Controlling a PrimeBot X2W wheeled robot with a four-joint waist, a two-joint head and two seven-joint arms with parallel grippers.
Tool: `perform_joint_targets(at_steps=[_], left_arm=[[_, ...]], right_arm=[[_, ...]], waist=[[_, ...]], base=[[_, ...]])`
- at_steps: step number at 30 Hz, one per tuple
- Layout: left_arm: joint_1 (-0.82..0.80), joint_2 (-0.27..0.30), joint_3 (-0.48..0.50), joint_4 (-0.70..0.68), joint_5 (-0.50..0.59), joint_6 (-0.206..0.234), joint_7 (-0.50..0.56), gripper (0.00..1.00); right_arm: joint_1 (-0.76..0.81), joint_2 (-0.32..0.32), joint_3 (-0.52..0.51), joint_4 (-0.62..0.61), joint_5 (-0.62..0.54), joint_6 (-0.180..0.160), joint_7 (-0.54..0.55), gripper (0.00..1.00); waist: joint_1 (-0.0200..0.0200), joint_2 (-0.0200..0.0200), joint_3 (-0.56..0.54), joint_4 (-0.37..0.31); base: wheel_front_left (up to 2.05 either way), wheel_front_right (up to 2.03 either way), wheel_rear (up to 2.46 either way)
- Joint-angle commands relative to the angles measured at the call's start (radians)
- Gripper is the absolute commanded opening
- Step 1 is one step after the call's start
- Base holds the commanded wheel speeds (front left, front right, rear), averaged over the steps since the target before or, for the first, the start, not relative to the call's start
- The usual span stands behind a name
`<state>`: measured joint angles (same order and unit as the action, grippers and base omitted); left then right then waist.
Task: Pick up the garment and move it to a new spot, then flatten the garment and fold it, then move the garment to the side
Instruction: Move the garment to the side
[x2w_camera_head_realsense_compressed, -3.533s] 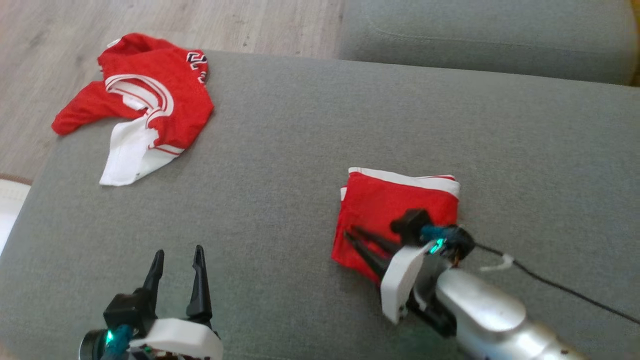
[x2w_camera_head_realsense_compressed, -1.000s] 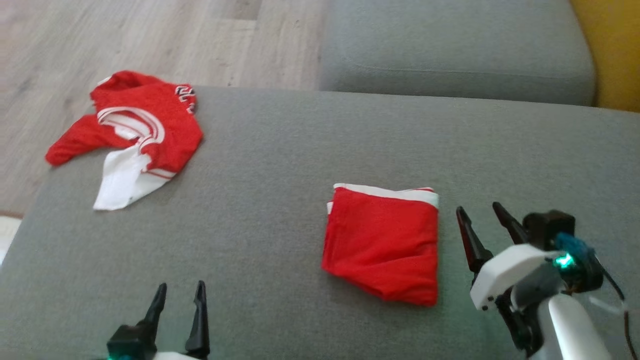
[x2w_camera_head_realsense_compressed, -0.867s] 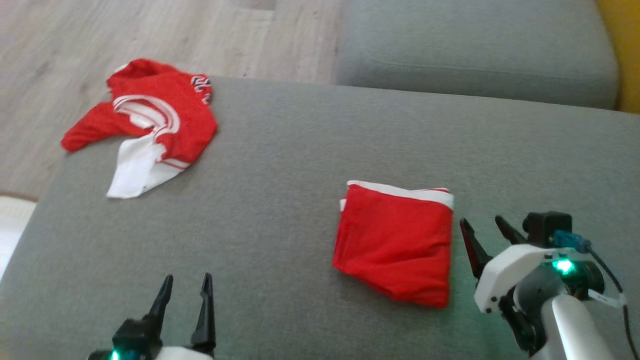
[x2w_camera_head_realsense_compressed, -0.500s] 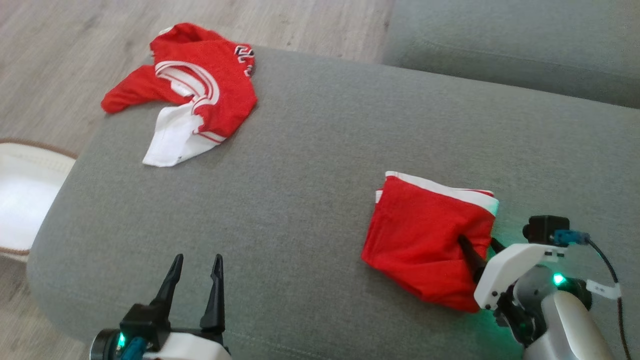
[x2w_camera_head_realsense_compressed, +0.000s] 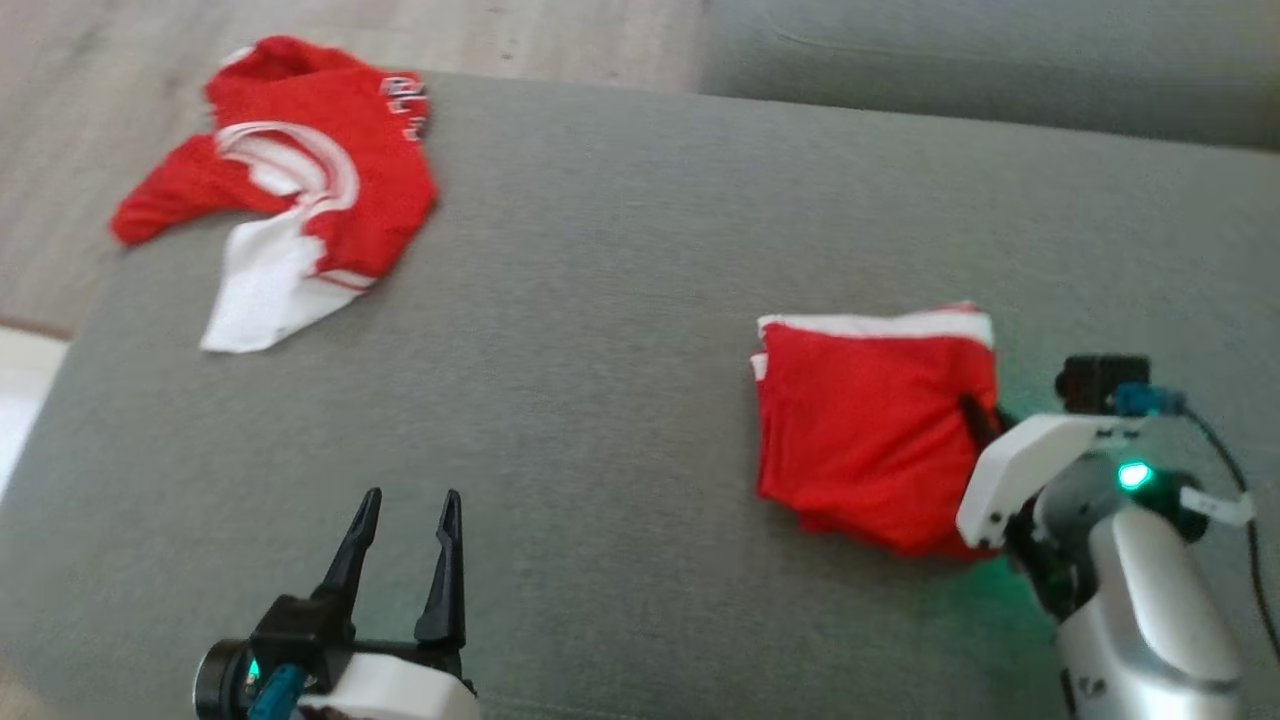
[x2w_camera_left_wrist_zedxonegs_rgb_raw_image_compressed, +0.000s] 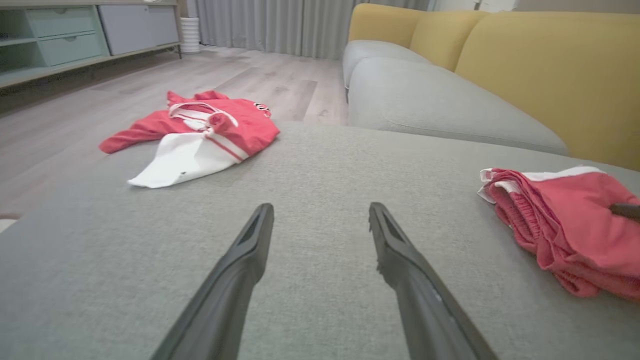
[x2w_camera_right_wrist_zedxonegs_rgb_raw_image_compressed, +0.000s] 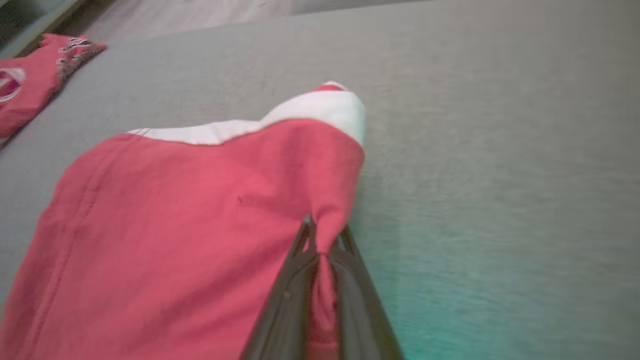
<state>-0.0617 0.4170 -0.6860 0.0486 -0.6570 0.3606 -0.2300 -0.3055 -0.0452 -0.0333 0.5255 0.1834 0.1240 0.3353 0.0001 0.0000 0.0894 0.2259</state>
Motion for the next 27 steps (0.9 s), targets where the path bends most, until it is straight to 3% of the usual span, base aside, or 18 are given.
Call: perform_joint_targets(at_steps=[1,10,14,21,27], left_arm=[[-0.060,0.008,0.033,-0.035,0.013,0.004,-0.010,1.00],[-0.136,0.028,0.043,-0.056,0.046,0.000,-0.001,1.00],[-0.186,0.043,0.039,-0.072,0.067,-0.004,0.024,1.00],[-0.237,0.044,0.024,-0.085,0.088,-0.007,0.052,1.00],[-0.254,0.053,0.025,-0.090,0.094,-0.002,0.064,1.00]], right_arm=[[-0.058,-0.010,0.008,-0.056,-0.018,0.007,0.000,0.00],[-0.113,-0.041,-0.040,-0.185,-0.050,0.007,0.023,0.00],[-0.136,-0.031,-0.053,-0.211,-0.041,0.007,0.008,0.00],[-0.160,-0.022,-0.087,-0.230,-0.055,0.007,-0.013,0.00],[-0.253,-0.069,-0.096,-0.188,-0.084,0.007,0.002,0.00]], waist=[[-0.0001,0.0000,0.041,-0.087],[-0.0001,0.0000,0.176,-0.354],[-0.0001,0.0000,0.223,-0.435],[-0.0001,0.0000,0.258,-0.468],[-0.0001,0.0000,0.288,-0.422]], base=[[0.00,0.00,0.00],[0.00,0.00,0.00],[0.00,0.00,0.00],[0.00,0.00,0.00],[0.00,0.00,0.00]])
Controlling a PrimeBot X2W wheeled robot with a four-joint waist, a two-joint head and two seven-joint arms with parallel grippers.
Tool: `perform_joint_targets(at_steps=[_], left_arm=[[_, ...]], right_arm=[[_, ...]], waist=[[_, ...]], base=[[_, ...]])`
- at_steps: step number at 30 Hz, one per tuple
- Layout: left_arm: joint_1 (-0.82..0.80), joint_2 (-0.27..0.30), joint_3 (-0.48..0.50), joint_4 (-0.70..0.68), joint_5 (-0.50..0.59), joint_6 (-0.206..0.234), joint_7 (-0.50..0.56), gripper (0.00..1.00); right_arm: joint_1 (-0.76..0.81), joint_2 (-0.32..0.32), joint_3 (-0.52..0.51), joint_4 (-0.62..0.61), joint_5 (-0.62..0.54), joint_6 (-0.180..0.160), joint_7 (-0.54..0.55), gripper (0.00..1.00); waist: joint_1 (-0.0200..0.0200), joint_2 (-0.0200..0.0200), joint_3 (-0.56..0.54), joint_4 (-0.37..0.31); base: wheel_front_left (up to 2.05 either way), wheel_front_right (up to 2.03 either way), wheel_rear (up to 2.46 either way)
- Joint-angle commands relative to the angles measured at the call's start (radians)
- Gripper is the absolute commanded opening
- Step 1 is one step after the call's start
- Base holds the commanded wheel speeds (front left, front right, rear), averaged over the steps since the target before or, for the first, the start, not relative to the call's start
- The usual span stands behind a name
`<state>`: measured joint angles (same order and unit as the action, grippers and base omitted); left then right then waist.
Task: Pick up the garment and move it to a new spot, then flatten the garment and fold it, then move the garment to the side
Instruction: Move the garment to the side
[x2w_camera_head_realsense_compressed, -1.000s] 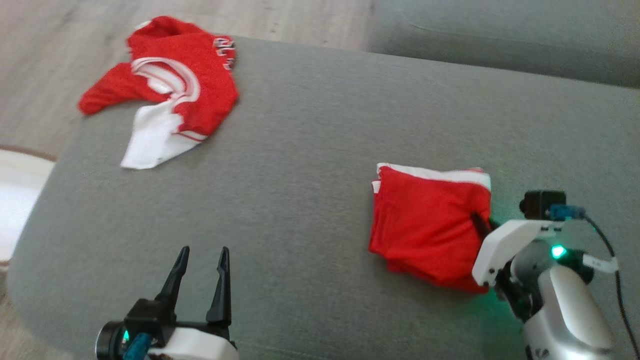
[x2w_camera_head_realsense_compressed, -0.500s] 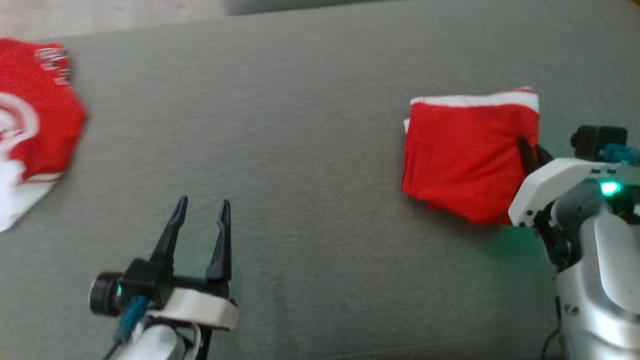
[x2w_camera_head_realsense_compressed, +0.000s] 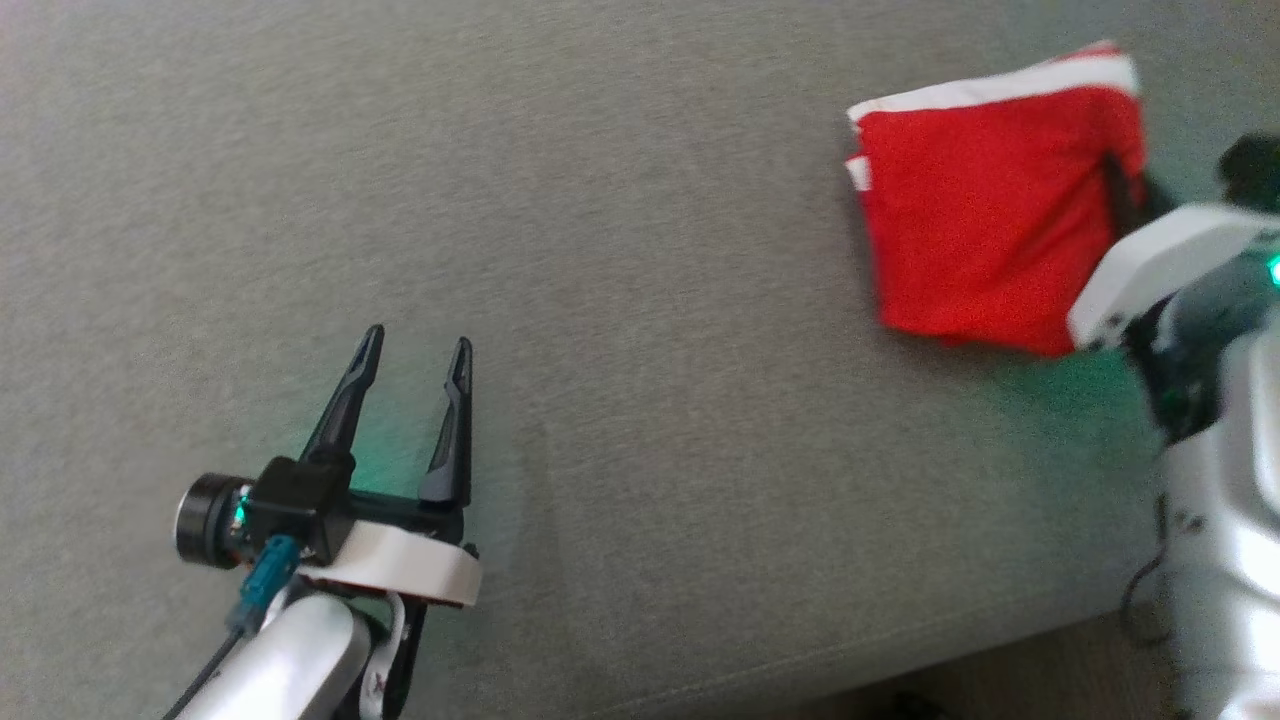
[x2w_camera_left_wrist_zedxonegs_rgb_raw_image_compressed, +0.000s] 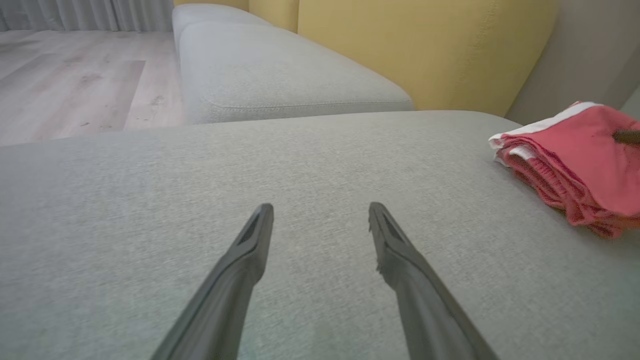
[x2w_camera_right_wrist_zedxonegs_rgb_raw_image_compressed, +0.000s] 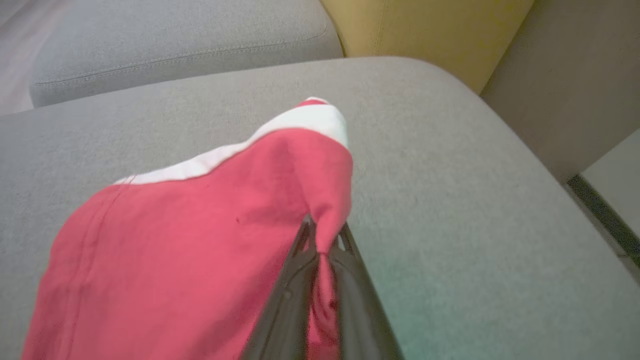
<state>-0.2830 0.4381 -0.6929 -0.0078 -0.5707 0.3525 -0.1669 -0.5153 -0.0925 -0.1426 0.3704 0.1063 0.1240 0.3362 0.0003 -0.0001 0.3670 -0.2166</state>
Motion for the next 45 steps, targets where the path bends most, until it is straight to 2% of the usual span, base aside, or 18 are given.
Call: perform_joint_targets(at_steps=[1,12,16,20,21,22,26,31,38,45], left_arm=[[-0.035,0.033,0.033,-0.036,0.008,0.007,0.002,1.00],[-0.024,0.056,0.050,-0.065,0.011,0.032,-0.001,1.00],[-0.020,0.061,0.049,-0.076,0.012,0.035,-0.004,1.00],[-0.022,0.062,0.043,-0.085,0.017,0.041,0.000,1.00],[-0.023,0.063,0.042,-0.086,0.018,0.041,0.002,1.00],[-0.024,0.062,0.039,-0.087,0.019,0.041,0.004,1.00],[-0.027,0.058,0.030,-0.085,0.021,0.040,0.010,1.00],[-0.022,0.061,0.026,-0.080,0.016,0.039,0.014,1.00],[-0.009,0.055,0.024,-0.066,0.002,0.036,0.006,1.00],[0.024,0.035,0.042,-0.022,-0.036,0.029,-0.029,1.00]], right_arm=[[-0.062,-0.041,0.009,-0.018,-0.013,0.007,0.006,0.00],[-0.236,-0.307,-0.085,0.162,-0.056,0.007,0.021,0.00],[-0.257,-0.375,-0.132,0.194,-0.065,0.007,0.010,0.00],[-0.272,-0.409,-0.171,0.196,-0.100,0.007,-0.008,0.00],[-0.273,-0.410,-0.173,0.190,-0.118,0.007,-0.024,0.40],[-0.272,-0.407,-0.174,0.186,-0.134,0.007,-0.042,1.00],[-0.272,-0.374,-0.187,0.185,-0.157,0.007,-0.105,1.00],[-0.272,-0.334,-0.154,0.169,-0.173,0.007,-0.185,1.00],[-0.262,-0.293,-0.054,0.134,-0.139,0.007,-0.221,1.00],[-0.193,-0.245,0.083,0.063,-0.081,0.007,-0.243,1.00]], waist=[[-0.0003,0.0001,0.017,0.035],[-0.0003,0.0001,0.080,0.166],[-0.0003,0.0001,0.095,0.181],[-0.0003,0.0001,0.104,0.178],[-0.0003,0.0001,0.105,0.175],[-0.0003,0.0001,0.105,0.172],[-0.0003,0.0001,0.091,0.166],[-0.0003,0.0001,0.063,0.160],[-0.0003,0.0001,0.007,0.160],[-0.0003,0.0001,-0.110,0.186]], base=[[0.00,0.00,0.00],[0.00,0.00,0.00],[0.00,0.00,0.00],[0.00,0.00,0.00],[0.00,0.00,0.00],[0.00,0.00,0.00],[0.00,0.00,0.00],[0.00,0.00,0.00],[0.00,0.00,0.00],[0.00,0.00,0.00]])
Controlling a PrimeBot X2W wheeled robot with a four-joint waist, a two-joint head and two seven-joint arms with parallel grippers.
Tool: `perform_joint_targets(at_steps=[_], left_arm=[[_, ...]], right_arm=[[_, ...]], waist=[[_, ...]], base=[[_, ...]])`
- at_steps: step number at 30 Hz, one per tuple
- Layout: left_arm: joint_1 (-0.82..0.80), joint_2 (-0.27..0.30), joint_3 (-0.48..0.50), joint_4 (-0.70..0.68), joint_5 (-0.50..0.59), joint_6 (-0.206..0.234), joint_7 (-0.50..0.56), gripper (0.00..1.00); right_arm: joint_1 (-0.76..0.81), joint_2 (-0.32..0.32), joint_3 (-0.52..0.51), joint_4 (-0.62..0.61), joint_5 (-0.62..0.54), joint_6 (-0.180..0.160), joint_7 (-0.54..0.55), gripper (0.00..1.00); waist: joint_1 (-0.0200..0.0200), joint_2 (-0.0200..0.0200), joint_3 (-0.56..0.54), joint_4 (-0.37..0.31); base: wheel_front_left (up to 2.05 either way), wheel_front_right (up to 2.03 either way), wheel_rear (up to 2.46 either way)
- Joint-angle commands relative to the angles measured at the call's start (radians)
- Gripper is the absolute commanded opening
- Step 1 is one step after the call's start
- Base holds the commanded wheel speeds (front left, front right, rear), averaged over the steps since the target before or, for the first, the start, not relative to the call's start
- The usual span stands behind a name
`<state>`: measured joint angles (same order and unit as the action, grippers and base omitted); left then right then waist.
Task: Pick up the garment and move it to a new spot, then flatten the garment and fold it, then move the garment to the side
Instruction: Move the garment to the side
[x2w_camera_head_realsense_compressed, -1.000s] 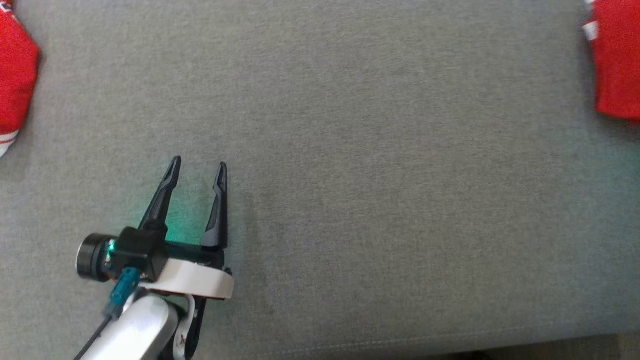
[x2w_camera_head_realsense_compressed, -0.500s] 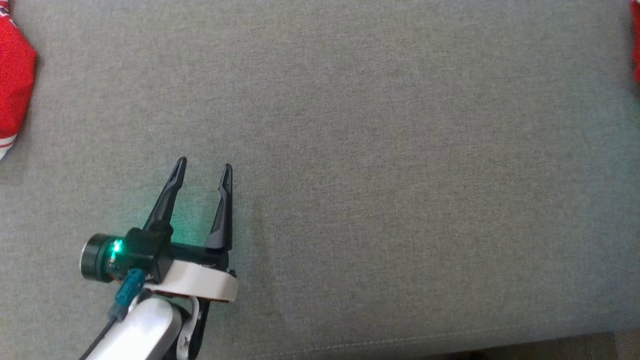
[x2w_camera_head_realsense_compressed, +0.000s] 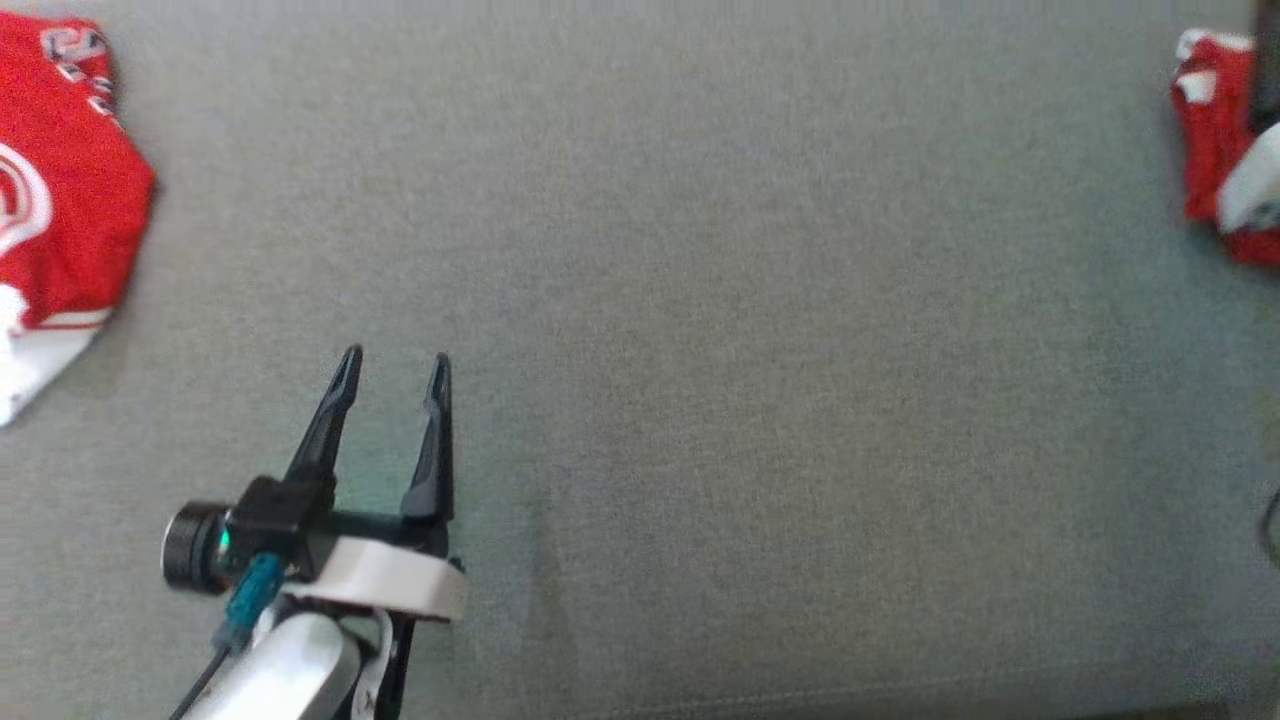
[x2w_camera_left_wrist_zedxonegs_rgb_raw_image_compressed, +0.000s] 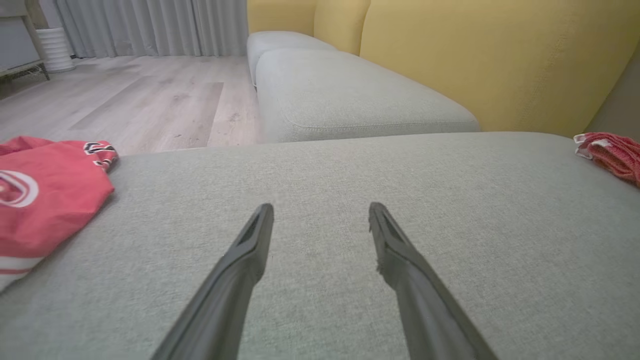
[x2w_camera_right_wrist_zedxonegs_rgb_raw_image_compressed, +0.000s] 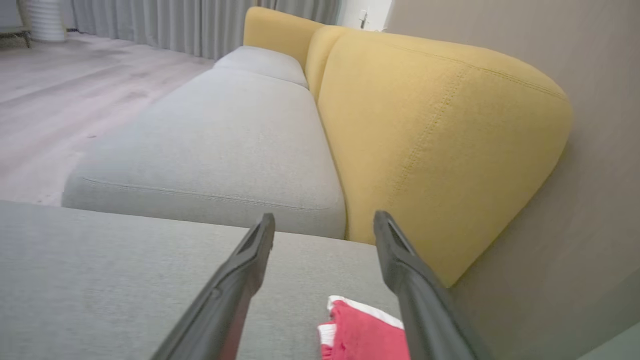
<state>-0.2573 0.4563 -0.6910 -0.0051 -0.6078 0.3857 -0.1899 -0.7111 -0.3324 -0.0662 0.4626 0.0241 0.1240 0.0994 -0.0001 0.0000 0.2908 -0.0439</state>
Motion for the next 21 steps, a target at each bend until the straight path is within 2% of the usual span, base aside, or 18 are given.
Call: perform_joint_targets(at_steps=[1,7,15,21], left_arm=[[0.007,0.015,0.045,-0.017,-0.007,-0.004,-0.011,1.00],[0.078,0.015,0.084,0.031,-0.058,-0.004,-0.038,1.00],[0.209,0.030,0.140,0.060,-0.103,0.007,-0.060,1.00],[0.276,0.032,0.143,0.053,-0.119,0.011,-0.062,1.00]], right_arm=[[0.016,0.007,0.022,-0.042,0.013,0.007,-0.007,1.00],[0.163,0.092,0.082,-0.106,0.046,0.007,-0.042,1.00],[0.443,0.236,0.092,-0.208,0.039,0.007,-0.071,1.00],[0.616,0.280,0.074,-0.293,0.013,0.007,-0.092,1.00]], waist=[[0.0001,0.0000,-0.051,0.018],[0.0001,0.0000,-0.162,0.050],[0.0001,0.0000,-0.284,0.096],[0.0001,0.0000,-0.328,0.120]], base=[[0.00,0.00,0.00],[0.00,0.00,0.00],[0.00,0.00,0.00],[0.00,0.00,0.00]])
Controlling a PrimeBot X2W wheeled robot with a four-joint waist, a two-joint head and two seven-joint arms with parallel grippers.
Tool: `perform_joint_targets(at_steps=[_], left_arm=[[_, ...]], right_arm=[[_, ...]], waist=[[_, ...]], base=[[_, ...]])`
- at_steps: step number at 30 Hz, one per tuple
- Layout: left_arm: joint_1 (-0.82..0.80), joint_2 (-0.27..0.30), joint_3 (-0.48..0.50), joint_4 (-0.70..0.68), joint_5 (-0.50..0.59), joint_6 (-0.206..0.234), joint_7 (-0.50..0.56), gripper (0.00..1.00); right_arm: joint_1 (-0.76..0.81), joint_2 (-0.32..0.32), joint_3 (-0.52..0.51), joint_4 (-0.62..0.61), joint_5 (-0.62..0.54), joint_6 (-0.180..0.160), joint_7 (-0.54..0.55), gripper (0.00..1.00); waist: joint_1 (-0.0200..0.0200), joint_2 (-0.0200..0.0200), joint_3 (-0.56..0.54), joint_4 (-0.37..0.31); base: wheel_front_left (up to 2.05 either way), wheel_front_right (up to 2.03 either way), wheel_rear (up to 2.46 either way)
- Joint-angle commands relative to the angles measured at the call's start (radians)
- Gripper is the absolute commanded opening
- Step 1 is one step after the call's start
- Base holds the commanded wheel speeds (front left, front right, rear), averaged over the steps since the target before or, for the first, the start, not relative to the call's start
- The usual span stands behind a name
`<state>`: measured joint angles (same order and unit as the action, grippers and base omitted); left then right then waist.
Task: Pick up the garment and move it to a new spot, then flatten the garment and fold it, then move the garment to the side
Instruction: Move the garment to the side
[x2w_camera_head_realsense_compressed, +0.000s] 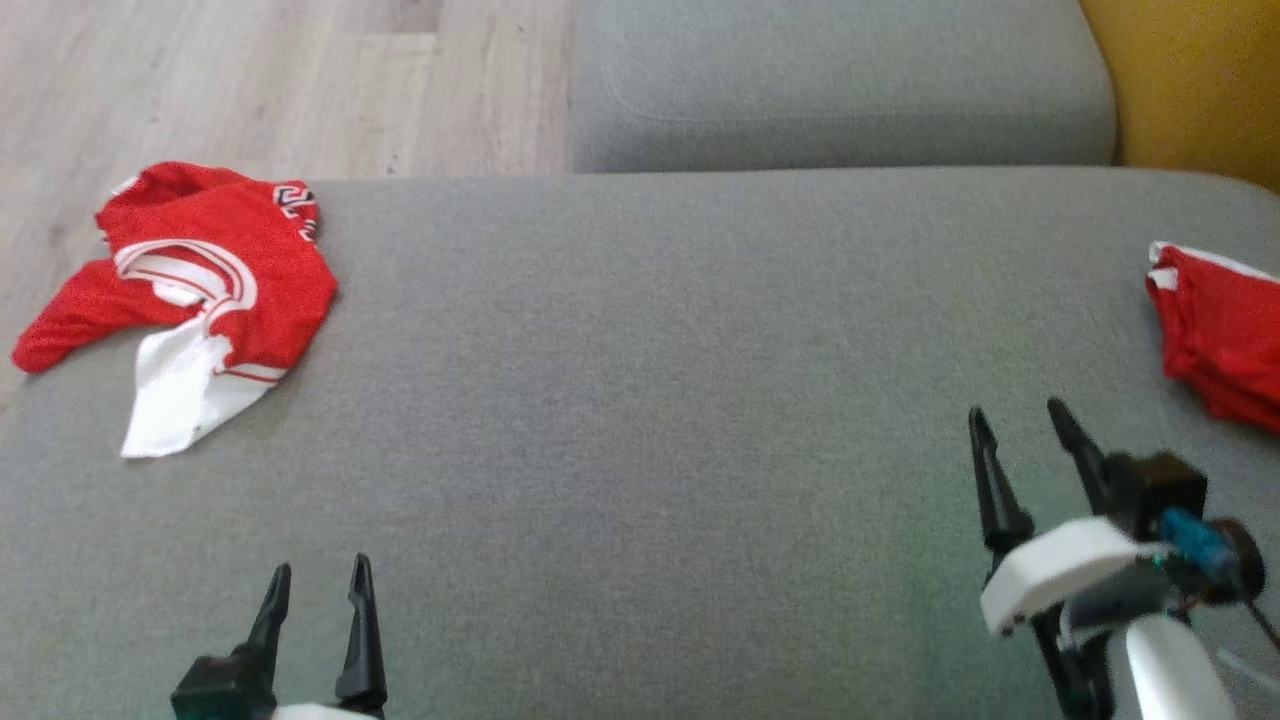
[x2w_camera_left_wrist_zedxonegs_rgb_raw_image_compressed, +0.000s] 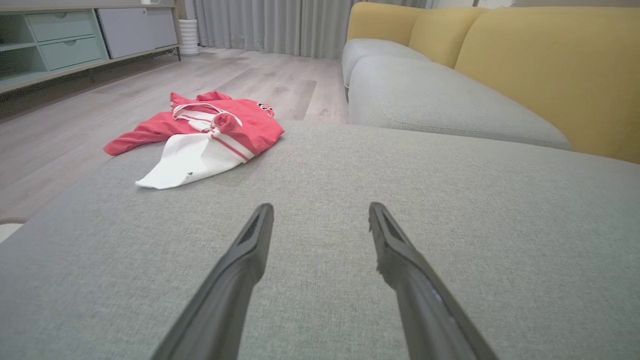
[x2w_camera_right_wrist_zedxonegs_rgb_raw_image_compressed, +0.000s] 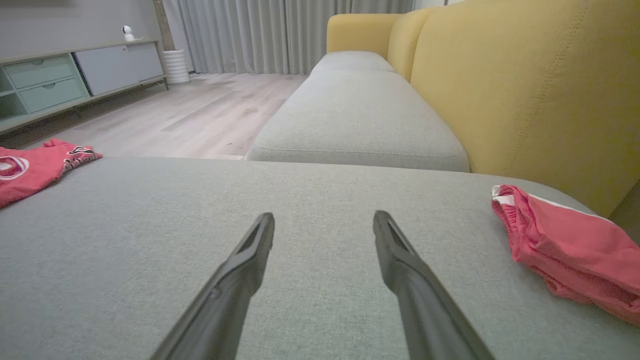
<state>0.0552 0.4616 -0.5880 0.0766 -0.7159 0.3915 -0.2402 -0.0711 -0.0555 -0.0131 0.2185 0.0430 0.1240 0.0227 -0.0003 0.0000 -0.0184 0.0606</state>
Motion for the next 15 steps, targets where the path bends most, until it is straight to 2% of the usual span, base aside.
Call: perform_joint_targets(at_steps=[1,8,15], left_arm=[[-0.030,0.028,0.038,-0.029,-0.013,0.004,-0.010,1.00],[-0.009,0.030,0.036,-0.021,-0.025,-0.001,-0.008,1.00],[-0.007,0.014,0.026,0.016,-0.041,-0.022,-0.006,1.00]], right_arm=[[-0.002,0.004,0.025,-0.059,0.005,0.007,-0.022,1.00],[0.111,0.005,0.037,-0.077,0.064,0.007,-0.079,1.00],[0.145,0.005,0.082,-0.059,0.084,0.007,-0.103,1.00]], waist=[[0.0003,0.0000,-0.023,0.017],[0.0003,0.0000,-0.052,0.018],[0.0003,0.0000,-0.068,0.011]], base=[[0.00,0.00,0.00],[0.00,0.00,0.00],[0.00,0.00,0.00]])
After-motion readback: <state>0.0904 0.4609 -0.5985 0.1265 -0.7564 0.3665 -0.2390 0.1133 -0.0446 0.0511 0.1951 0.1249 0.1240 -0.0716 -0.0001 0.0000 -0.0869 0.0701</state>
